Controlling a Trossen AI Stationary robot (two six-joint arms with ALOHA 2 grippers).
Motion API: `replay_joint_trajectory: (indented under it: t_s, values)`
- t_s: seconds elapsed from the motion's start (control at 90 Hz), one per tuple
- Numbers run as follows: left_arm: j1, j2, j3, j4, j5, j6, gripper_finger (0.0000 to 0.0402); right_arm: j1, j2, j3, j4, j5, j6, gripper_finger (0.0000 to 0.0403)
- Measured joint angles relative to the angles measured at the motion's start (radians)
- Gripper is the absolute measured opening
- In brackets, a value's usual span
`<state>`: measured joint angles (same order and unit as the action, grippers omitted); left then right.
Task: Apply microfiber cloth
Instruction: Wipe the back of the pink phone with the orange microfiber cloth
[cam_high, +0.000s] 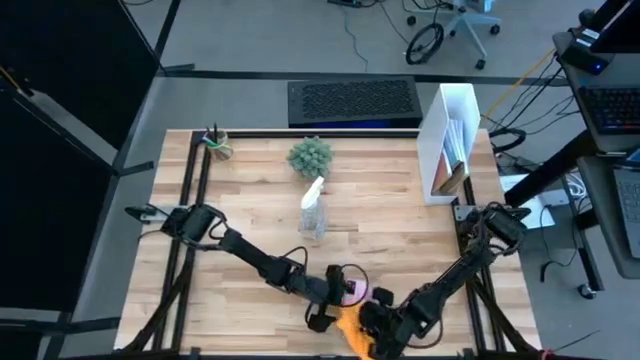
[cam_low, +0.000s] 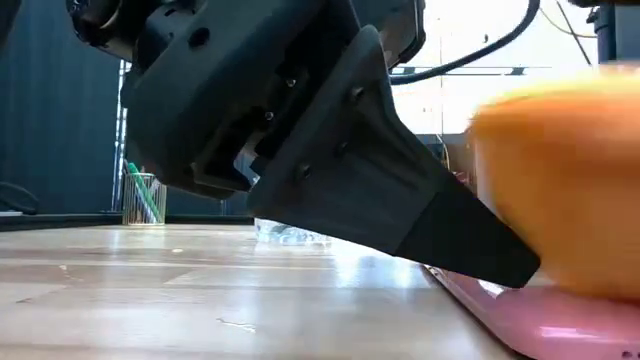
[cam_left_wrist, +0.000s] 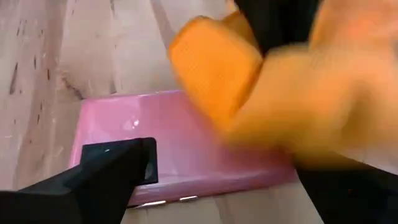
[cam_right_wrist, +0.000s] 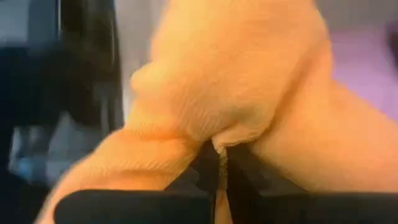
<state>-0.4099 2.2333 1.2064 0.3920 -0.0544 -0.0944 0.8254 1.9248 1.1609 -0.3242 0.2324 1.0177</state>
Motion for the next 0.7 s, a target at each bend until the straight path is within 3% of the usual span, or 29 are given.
replay_joint_trajectory:
  t_s: [0.067, 0.178, 0.356, 0.578, 0.7]
  values:
    - [0.0, 0.0, 0.0, 0.0, -0.002, 0.0, 0.0395, 0.006, -0.038, -0.001, -0.075, 0.012, 0.018, 0.0]
    - [0.001, 0.0, 0.0, 0.0, -0.002, -0.001, 0.0395, 0.004, -0.091, 0.001, -0.102, 0.123, 0.021, 0.0]
    - [0.002, 0.0, 0.0, 0.005, -0.002, -0.003, 0.0395, -0.031, -0.081, 0.002, 0.074, 0.335, -0.099, 0.0]
    - [0.001, 0.0, -0.002, 0.005, 0.0, 0.015, 0.0395, -0.092, 0.084, 0.001, 0.313, 0.269, -0.167, 0.0]
    - [-0.001, 0.0, -0.002, 0.002, 0.007, 0.024, 0.0395, -0.073, 0.134, 0.002, 0.358, 0.256, -0.086, 0.0]
